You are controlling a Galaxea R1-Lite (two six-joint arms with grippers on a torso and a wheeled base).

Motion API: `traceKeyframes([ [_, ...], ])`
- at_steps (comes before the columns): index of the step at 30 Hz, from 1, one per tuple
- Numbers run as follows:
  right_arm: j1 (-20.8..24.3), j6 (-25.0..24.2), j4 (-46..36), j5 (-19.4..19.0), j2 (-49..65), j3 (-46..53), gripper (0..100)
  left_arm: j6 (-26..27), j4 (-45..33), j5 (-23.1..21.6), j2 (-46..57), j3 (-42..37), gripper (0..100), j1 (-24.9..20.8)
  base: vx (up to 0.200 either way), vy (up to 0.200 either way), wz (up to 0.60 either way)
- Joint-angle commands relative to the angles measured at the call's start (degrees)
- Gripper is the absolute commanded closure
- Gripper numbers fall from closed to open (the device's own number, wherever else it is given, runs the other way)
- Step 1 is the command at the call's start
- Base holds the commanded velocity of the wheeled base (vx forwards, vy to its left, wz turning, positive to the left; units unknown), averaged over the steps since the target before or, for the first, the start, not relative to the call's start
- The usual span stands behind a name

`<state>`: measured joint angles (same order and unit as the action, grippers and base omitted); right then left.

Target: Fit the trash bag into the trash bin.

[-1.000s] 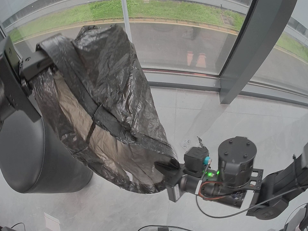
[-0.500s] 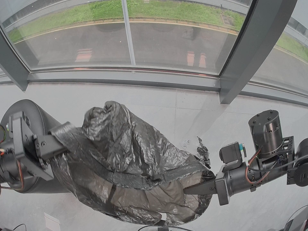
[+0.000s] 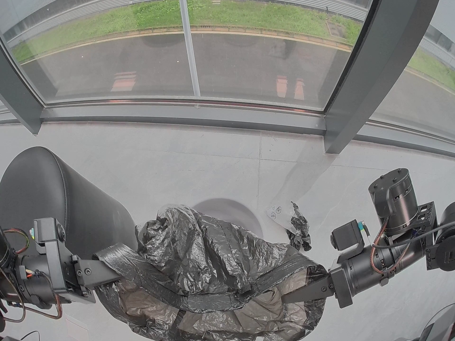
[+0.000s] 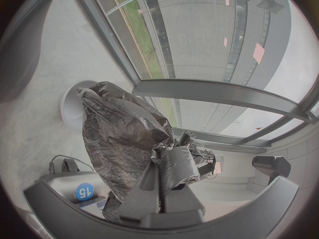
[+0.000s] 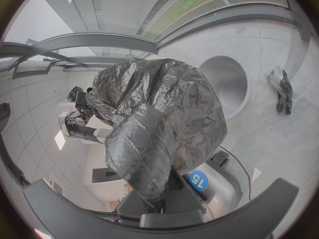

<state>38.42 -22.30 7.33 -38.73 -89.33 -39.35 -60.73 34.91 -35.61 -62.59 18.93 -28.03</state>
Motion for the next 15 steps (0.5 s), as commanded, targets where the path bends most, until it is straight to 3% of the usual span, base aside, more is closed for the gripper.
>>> traceKeyframes([
  [1, 0.07, -0.12, -1.97, -0.03, 0.21, 0.59, 100, 0.00, 0.51, -1.92, -2.45, -1.71, 100, 0.08, 0.000, 0.000, 0.00],
  [8, -0.02, -0.03, -7.94, -3.37, 2.41, 1.03, 100, -0.26, 0.42, -5.88, -4.74, -1.97, 100, 0.25, 0.000, 0.000, 0.00],
  [15, -1.42, -0.20, -7.59, -3.55, 0.04, 0.86, 100, -0.17, 2.00, -10.18, -10.89, -0.56, 100, 1.57, 0.000, 0.000, 0.00],
])
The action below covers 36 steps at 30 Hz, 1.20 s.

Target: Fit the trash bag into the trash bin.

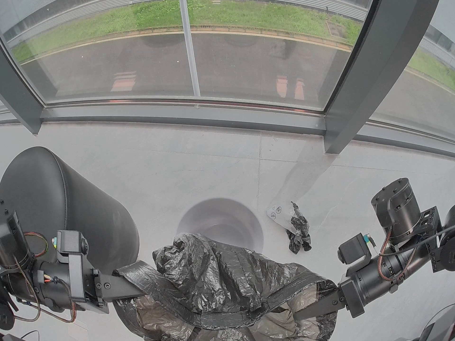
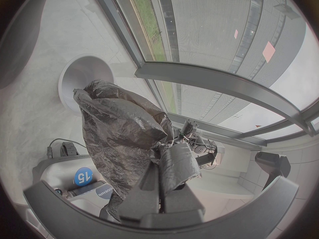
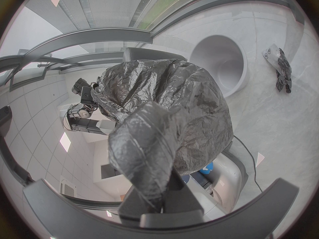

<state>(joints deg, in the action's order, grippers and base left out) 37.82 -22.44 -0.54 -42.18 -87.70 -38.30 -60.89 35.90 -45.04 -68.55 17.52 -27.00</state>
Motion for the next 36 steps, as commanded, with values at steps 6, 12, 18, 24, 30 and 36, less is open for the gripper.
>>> traceKeyframes([
  [6, -3.19, 0.29, 0.71, -0.18, -7.66, -3.62, 100, -0.02, 7.17, -1.36, -12.05, 1.03, 100, 0.81, 0.000, 0.000, 0.00],
  [12, -4.77, 0.29, 0.71, -0.18, -12.50, -7.31, 100, 0.07, 12.26, -2.77, -17.85, 1.03, 100, 1.34, 0.000, 0.000, 0.00],
  [18, -4.86, -0.15, 3.70, 0.17, -17.59, -11.27, 100, -0.10, 18.42, -2.86, -25.32, 1.47, 100, 3.71, 0.000, 0.000, 0.00],
  [24, -4.77, -0.15, 4.14, 0.26, -22.60, -16.72, 100, -0.10, 20.44, -3.03, -29.54, 3.58, 100, 5.64, 0.000, 0.000, 0.00],
  [30, -4.77, -0.06, 4.23, 0.34, -27.44, -22.25, 100, -0.02, 20.44, -3.12, -30.77, 5.16, 100, 8.11, 0.000, 0.000, 0.00],
  [36, -4.68, 0.29, 4.40, 2.54, -31.04, -26.47, 100, 0.16, 20.52, -3.21, -31.30, 6.65, 100, 11.01, 0.000, 0.000, 0.00],
])
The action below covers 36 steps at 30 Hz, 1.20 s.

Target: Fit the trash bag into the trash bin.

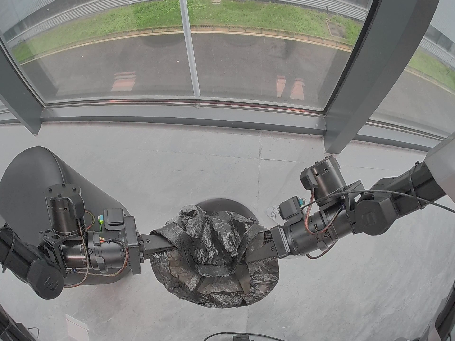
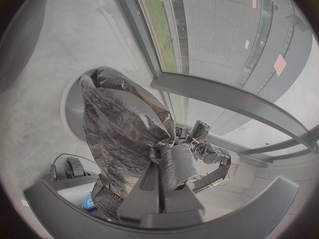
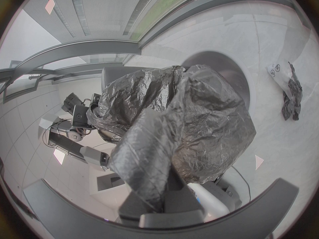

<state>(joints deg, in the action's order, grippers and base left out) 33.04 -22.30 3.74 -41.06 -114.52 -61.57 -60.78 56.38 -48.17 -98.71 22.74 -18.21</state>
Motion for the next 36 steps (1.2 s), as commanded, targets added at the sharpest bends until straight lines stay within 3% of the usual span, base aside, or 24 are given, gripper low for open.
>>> traceKeyframes([
  [1, 0.10, 0.15, 0.12, 1.42, -4.22, -3.20, 100, 0.05, 0.04, -0.09, -1.14, 1.43, 100, 2.22, 0.000, 0.000, 0.00],
  [3, 0.01, 0.06, -0.05, 3.62, -5.45, -5.66, 100, 0.05, -0.04, -0.09, -1.22, 3.02, 100, 3.97, 0.000, 0.000, 0.00],
  [10, -0.25, 1.20, 0.12, 4.76, -6.77, -7.95, 100, 0.23, 0.04, -0.09, -4.12, 6.80, 100, 8.28, 0.000, 0.000, 0.00],
  [16, -1.31, 1.47, 0.12, 8.19, -7.03, -11.64, 100, 0.14, 1.98, -0.17, -5.62, 8.38, 100, 10.48, 0.000, 0.000, 0.00],
  [30, -1.13, 1.91, 0.12, 8.80, -8.00, -15.42, 100, -0.21, 4.97, -2.28, -5.79, 9.61, 100, 10.65, 0.000, 0.000, 0.00],
  [36, 0.01, 1.82, -0.05, 8.80, -9.14, -16.82, 100, -0.04, 4.97, -2.37, -6.32, 11.01, 100, 12.85, 0.000, 0.000, 0.00],
])
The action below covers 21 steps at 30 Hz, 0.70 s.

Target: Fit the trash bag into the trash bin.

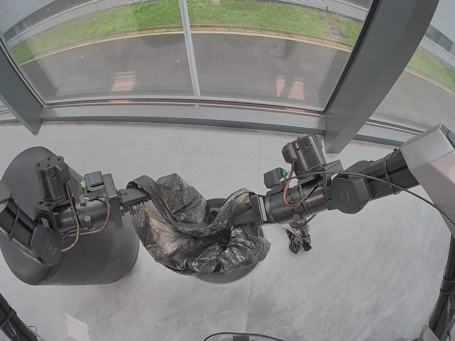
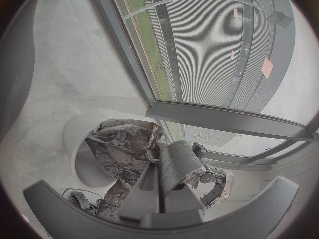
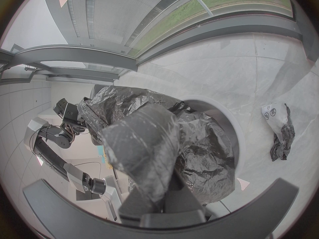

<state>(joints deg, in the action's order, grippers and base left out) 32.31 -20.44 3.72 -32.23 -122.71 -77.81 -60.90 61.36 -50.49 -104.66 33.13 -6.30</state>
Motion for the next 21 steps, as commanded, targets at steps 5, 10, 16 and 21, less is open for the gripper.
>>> traceKeyframes([
  [5, 1.53, 0.05, 0.06, 0.24, -2.89, -0.67, 100, 0.26, 0.26, -0.04, -1.60, 0.18, 100, 2.08, 0.000, 0.000, 0.00],
  [10, 2.32, 0.05, 0.06, 0.59, -4.38, -0.15, 100, 0.44, 0.34, -0.04, -2.83, -0.70, 100, 2.79, 0.000, 0.000, 0.00],
  [16, 2.32, 0.14, 0.15, 3.32, -6.49, -0.06, 100, 2.90, 0.52, -0.66, -5.12, -1.76, 100, 2.79, 0.000, 0.000, 0.00],
  [21, 2.06, 1.02, 1.99, 3.49, -7.89, -0.23, 100, 3.16, 0.52, -1.01, -6.70, -1.32, 100, 2.79, 0.000, 0.000, 0.00],
])
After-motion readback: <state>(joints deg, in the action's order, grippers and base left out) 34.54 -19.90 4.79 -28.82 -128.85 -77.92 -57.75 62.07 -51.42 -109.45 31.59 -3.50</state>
